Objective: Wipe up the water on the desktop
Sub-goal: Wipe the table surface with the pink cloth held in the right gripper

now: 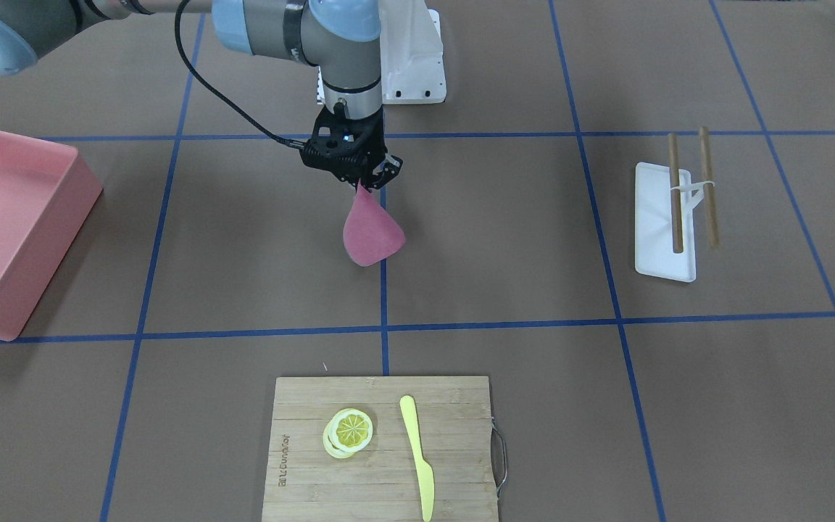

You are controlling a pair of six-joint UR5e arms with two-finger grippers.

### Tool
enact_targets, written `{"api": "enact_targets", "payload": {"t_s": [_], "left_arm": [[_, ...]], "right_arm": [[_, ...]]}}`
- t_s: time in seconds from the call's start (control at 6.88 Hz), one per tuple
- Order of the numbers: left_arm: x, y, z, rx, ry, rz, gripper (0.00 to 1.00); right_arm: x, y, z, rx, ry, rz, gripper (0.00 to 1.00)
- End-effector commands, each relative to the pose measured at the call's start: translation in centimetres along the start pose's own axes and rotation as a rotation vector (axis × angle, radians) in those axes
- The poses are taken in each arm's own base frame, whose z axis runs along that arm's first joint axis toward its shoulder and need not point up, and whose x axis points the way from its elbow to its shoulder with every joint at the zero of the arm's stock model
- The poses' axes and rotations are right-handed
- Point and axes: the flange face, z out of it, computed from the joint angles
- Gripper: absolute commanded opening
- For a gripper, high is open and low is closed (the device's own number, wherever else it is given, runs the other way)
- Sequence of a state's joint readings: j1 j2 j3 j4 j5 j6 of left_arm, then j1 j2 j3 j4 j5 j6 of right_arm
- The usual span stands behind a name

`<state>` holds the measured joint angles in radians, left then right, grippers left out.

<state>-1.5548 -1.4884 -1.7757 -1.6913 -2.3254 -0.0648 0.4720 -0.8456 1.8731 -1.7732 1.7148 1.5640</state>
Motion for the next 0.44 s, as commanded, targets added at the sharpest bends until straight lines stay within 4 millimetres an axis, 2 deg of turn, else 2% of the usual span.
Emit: {"api": "enact_targets", "payload": {"t_s": [0.0,0.29], "left_arm": [[0.0,0.1,0.0,-0.001,0.001,-0.008,0.99],[0.0,0.0,-0.1,0.002,0.002,-0.005,0.99]], "right_arm": [[13.4,-6.4,-9.1,-0.059,0.015,-0.157,0.0],[25.5,-13.1,-10.2,-0.088,0.093,-0.313,0.0]]}}
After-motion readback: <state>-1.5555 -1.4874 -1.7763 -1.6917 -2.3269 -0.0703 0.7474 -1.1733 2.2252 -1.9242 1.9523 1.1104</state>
